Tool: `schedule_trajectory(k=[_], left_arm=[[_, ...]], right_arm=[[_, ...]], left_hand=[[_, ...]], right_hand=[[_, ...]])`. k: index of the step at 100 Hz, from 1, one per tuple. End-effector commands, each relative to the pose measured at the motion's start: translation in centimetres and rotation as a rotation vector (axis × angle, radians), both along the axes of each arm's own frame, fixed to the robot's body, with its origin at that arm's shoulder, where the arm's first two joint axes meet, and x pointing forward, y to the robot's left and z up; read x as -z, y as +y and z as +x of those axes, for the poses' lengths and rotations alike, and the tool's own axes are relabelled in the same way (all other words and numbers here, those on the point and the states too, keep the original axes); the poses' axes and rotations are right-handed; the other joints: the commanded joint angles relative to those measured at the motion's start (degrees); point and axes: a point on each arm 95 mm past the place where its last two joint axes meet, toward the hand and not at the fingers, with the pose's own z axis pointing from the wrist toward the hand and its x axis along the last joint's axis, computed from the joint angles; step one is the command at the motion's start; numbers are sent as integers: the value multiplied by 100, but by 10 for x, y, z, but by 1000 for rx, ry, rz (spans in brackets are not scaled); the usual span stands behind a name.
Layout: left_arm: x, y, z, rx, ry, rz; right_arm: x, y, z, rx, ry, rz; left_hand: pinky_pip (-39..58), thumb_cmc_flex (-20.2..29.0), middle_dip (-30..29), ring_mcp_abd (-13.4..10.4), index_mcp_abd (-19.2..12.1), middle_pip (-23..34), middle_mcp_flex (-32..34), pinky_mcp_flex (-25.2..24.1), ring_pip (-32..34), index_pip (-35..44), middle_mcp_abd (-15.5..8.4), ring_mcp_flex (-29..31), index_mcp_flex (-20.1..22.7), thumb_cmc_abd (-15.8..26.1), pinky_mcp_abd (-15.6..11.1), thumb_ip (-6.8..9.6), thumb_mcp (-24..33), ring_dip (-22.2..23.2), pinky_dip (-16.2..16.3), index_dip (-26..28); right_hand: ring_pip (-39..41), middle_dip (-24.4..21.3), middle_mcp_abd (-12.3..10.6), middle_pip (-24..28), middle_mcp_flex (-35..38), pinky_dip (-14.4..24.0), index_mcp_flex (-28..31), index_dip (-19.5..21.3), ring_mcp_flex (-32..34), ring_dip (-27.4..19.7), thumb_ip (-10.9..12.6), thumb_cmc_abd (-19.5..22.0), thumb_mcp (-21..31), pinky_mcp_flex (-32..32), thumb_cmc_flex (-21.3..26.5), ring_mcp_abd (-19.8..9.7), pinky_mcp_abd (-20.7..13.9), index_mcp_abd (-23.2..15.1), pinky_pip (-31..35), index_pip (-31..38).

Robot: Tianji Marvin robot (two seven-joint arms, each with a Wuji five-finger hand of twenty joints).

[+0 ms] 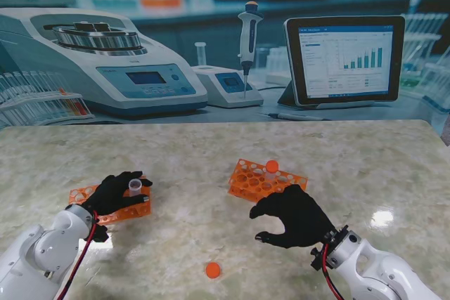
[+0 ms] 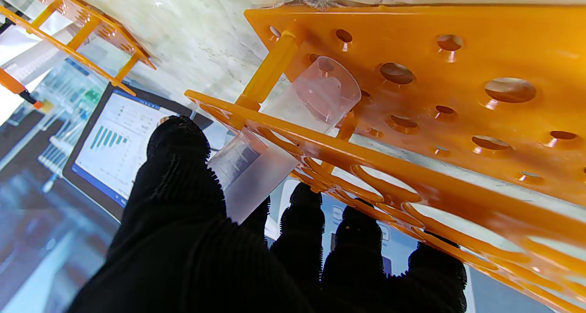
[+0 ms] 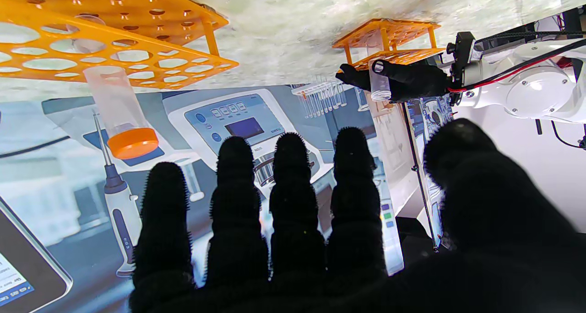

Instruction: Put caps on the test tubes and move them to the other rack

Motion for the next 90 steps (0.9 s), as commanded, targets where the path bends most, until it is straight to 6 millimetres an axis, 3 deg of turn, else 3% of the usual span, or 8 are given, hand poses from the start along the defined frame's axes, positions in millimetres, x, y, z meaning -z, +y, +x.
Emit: schedule_trajectory(k=[1, 90], left_arm=[[6, 1, -3, -8, 16, -4], [-16, 4, -9, 4, -77, -41]], right_arm=[[2, 2, -2, -3, 10, 1], [3, 3, -2, -7, 18, 2]], left_hand=[[-324, 813, 70, -214, -509, 101, -28, -74, -56, 248, -319, -78, 431, 830, -144, -137, 300, -33, -244, 116], [-303, 999, 110, -214, -275, 150, 69, -75, -47, 60, -318, -2, 534, 1038, -118, -158, 223, -22, -253, 23]], right_hand=[[-49, 22, -158, -8, 105, -18, -98, -27, -54, 5, 139, 171, -47, -102, 21, -46, 212, 49, -67, -57], [-50, 33, -155, -1, 115, -10, -84, -26, -56, 2, 146, 239, -113, -106, 18, -40, 212, 47, -70, -54]])
